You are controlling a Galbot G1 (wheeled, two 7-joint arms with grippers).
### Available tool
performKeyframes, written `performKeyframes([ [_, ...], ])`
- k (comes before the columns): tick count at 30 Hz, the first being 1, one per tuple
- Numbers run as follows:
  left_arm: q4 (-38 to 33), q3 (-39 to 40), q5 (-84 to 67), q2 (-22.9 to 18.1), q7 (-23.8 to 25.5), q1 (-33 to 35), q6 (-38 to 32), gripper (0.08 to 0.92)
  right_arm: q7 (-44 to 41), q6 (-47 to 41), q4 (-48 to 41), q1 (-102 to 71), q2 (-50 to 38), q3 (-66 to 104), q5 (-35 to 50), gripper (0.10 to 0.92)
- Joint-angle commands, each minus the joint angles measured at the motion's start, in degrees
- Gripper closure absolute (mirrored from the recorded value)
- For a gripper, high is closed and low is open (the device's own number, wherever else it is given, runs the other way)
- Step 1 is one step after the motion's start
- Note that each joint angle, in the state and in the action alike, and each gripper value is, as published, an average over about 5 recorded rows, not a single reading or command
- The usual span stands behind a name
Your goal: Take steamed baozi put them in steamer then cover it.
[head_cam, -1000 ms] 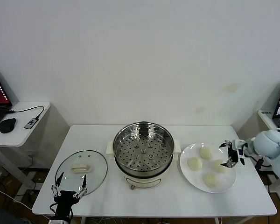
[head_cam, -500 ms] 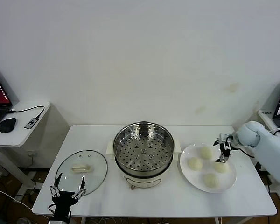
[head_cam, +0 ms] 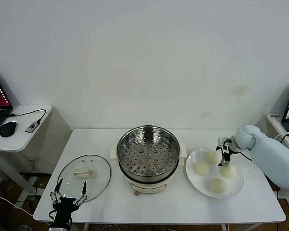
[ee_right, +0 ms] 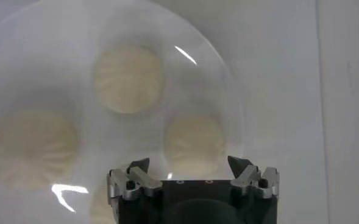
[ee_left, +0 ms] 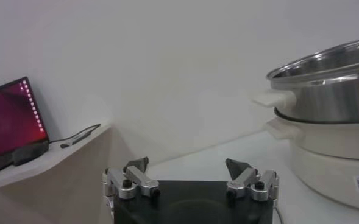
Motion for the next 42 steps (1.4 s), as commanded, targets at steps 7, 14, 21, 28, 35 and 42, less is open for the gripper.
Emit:
performKeyframes([
  [7,-0.11,-0.09,0.17,-0.21,-0.08,0.21,-0.09,0.177,0.75,-0.09,-1.84,0.36,1.73,-0.31,-1.09,0.345],
  [14,-0.22,-0.08,0.19,-0.31,-0.12,0.31,-0.15,0.177,0.84,-0.11,-1.59,0.16,1.62,-0.34,-1.40,0.414],
  [21,-0.66,-0.41,0.15,-0.10,-0.10,0.60,-0.10,0.177,0.27,-0.13,1.99,1.21,-1.03,-0.86,-0.02,0.463],
  [28,-0.80,-0.13,-0.02,0.01,-0.08,0.43,-0.05,0.177,-1.71,-0.63,11.19,8.60,-8.55,-6.71,6.16,0.465],
  [35,-1.09,0.33,-1.60,0.65,0.18,0.16,-0.01,0.177,-3.40,-1.29,17.35,29.04,-11.87,-20.20,18.45,0.465],
  [42,-1.33,0.14,-10.22,2.33,0.41,0.44,0.13,0.177,-2.79,0.57,19.95,45.61,-7.11,-32.67,30.39,0.465],
])
